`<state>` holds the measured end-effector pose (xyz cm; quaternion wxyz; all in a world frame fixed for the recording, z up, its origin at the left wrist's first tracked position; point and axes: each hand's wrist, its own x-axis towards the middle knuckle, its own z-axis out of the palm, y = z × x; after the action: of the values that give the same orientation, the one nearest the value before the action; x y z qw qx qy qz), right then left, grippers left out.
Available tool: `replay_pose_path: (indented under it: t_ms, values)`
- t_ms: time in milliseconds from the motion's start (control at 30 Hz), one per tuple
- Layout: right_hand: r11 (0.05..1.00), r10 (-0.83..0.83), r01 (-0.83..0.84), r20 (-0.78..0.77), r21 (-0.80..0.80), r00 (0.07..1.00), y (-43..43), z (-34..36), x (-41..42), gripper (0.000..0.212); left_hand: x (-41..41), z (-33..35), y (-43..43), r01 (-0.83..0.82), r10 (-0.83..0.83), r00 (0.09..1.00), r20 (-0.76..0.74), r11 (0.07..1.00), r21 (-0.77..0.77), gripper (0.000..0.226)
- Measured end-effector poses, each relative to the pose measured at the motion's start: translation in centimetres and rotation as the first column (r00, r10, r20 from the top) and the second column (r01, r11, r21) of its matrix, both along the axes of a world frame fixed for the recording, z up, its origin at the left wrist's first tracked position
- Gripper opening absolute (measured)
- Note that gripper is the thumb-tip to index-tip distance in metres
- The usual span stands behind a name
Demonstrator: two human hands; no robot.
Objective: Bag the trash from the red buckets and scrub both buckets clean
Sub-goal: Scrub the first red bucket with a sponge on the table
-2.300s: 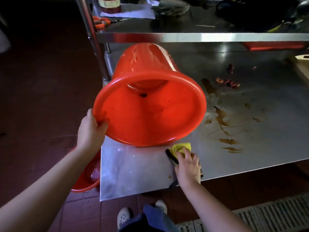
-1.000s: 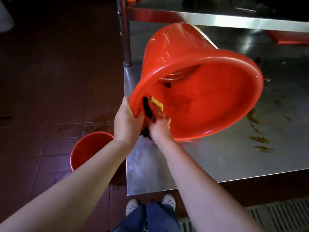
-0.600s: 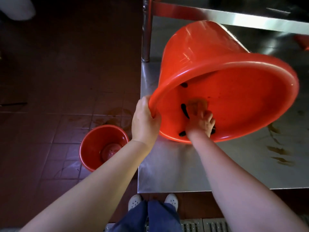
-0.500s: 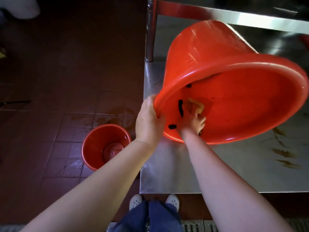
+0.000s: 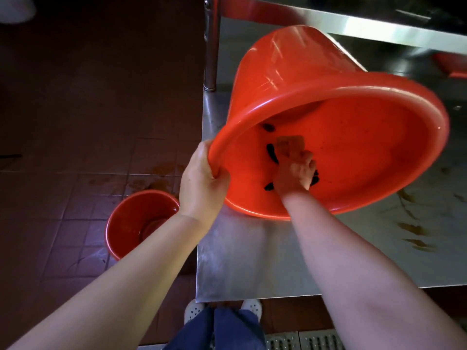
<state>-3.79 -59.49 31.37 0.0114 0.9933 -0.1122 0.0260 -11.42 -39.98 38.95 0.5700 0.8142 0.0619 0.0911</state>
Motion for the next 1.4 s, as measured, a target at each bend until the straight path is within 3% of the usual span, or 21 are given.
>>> replay_pose_path:
  t_ms: [67, 133, 200, 233, 267, 333, 400, 467, 567, 633, 700, 800, 867, 900, 967, 1067, 1133, 1200, 1300, 1367, 1400]
  values:
    - [0.977, -0.134, 0.137, -0.027, 0.166, 0.991, 2.1, -0.4, 1.2, 0.054, 0.2, -0.3, 0.1, 0.004, -0.004, 1.000, 0.023, 1.000, -0.002, 0.057]
    - [0.903, -0.056, 0.083, -0.076, 0.422, 0.996, 4.9, -0.6, 2.6, 0.059, 0.6, -0.4, 0.3, 0.014, -0.015, 0.999, 0.048, 1.000, 0.020, 0.051]
    - [0.702, 0.069, -0.055, 0.009, 0.710, 0.998, 7.0, 0.2, 3.6, 0.059, 0.7, -0.3, 0.5, 0.024, -0.028, 0.998, 0.061, 0.998, 0.053, 0.048]
    - [0.613, 0.099, -0.124, 0.080, 0.780, 0.992, 7.4, 0.2, 3.8, 0.057, 0.8, -0.2, 0.6, 0.028, -0.032, 0.998, 0.061, 0.998, 0.063, 0.048]
    - [0.595, 0.145, -0.200, 0.141, 0.778, 0.979, 7.2, 0.2, 3.7, 0.056, 0.8, -0.1, 0.6, 0.031, -0.035, 0.998, 0.055, 0.997, 0.068, 0.049]
    - [0.716, 0.302, -0.350, 0.184, 0.604, 0.935, 5.1, -0.4, 3.7, 0.062, 0.8, 0.1, 0.6, 0.031, -0.033, 0.999, 0.031, 0.997, 0.068, 0.046]
    - [0.851, 0.406, -0.385, 0.016, 0.358, 0.914, 1.3, -0.8, 4.5, 0.078, 0.8, 0.1, 0.4, 0.018, -0.019, 1.000, 0.016, 0.998, 0.068, 0.043]
    - [0.961, 0.266, -0.254, -0.111, 0.107, 0.958, -1.3, -0.8, 5.9, 0.072, 0.8, 0.1, 0.2, 0.003, -0.006, 1.000, 0.029, 0.997, 0.077, 0.045]
    - [0.996, 0.008, -0.016, -0.081, -0.091, 0.997, -1.1, -0.4, 7.3, 0.058, 0.9, -0.1, 0.1, -0.007, 0.004, 0.999, 0.037, 0.997, 0.082, 0.045]
    - [0.995, -0.104, 0.104, -0.083, -0.004, 0.991, 0.3, -0.6, 8.1, 0.058, 1.0, -0.3, 0.2, 0.008, -0.010, 1.000, 0.030, 0.998, 0.068, 0.042]
    - [0.962, -0.117, 0.142, -0.115, 0.233, 0.986, 2.3, -0.9, 9.0, 0.058, 1.1, -0.4, 0.4, 0.025, -0.027, 0.999, 0.018, 0.997, 0.070, 0.044]
    - [0.742, 0.047, 0.059, -0.139, 0.668, 0.989, 5.6, -0.5, 9.2, 0.063, 1.2, -0.4, 0.6, 0.030, -0.030, 1.000, -0.002, 0.995, 0.092, 0.043]
    - [0.600, 0.092, -0.009, -0.058, 0.800, 0.994, 6.4, -0.8, 8.1, 0.073, 1.2, -0.2, 0.4, 0.031, -0.032, 0.999, 0.010, 0.995, 0.095, 0.044]
    - [0.585, 0.129, -0.054, -0.027, 0.810, 0.991, 6.6, -0.6, 6.5, 0.072, 1.2, -0.1, 0.3, 0.034, -0.036, 0.999, 0.020, 0.994, 0.104, 0.044]
    - [0.645, 0.248, -0.200, 0.045, 0.737, 0.968, 6.7, 0.6, 1.7, 0.065, 1.1, 0.2, -0.1, 0.022, -0.028, 0.999, 0.036, 0.989, 0.146, 0.041]
    - [0.803, 0.464, -0.467, 0.104, 0.371, 0.880, 3.5, 0.3, -5.1, 0.064, 0.8, 0.5, -0.3, -0.006, 0.003, 1.000, 0.024, 0.987, 0.161, 0.040]
    - [0.904, 0.398, -0.400, 0.047, 0.151, 0.916, 0.3, 0.4, -7.1, 0.072, 0.6, 0.7, -0.3, -0.006, 0.006, 1.000, 0.001, 0.993, 0.120, 0.041]
    - [0.972, 0.226, -0.225, -0.003, 0.062, 0.974, -1.5, 0.2, -7.3, 0.075, 0.3, 0.8, -0.5, -0.012, 0.014, 1.000, -0.013, 0.994, 0.111, 0.042]
    - [0.998, -0.054, 0.058, -0.111, 0.032, 0.992, 0.8, 0.5, -7.7, 0.071, -0.1, 0.9, -0.8, -0.051, 0.056, 0.997, -0.047, 0.994, 0.099, 0.043]
    - [0.958, -0.111, 0.149, -0.164, 0.244, 0.980, 4.4, 0.3, -7.2, 0.068, -0.2, 1.1, -1.0, -0.062, 0.067, 0.996, -0.056, 0.993, 0.097, 0.042]
    - [0.886, -0.046, 0.103, -0.135, 0.452, 0.990, 6.4, 0.5, -6.9, 0.063, -0.2, 1.3, -1.0, -0.056, 0.061, 0.997, -0.055, 0.994, 0.097, 0.040]
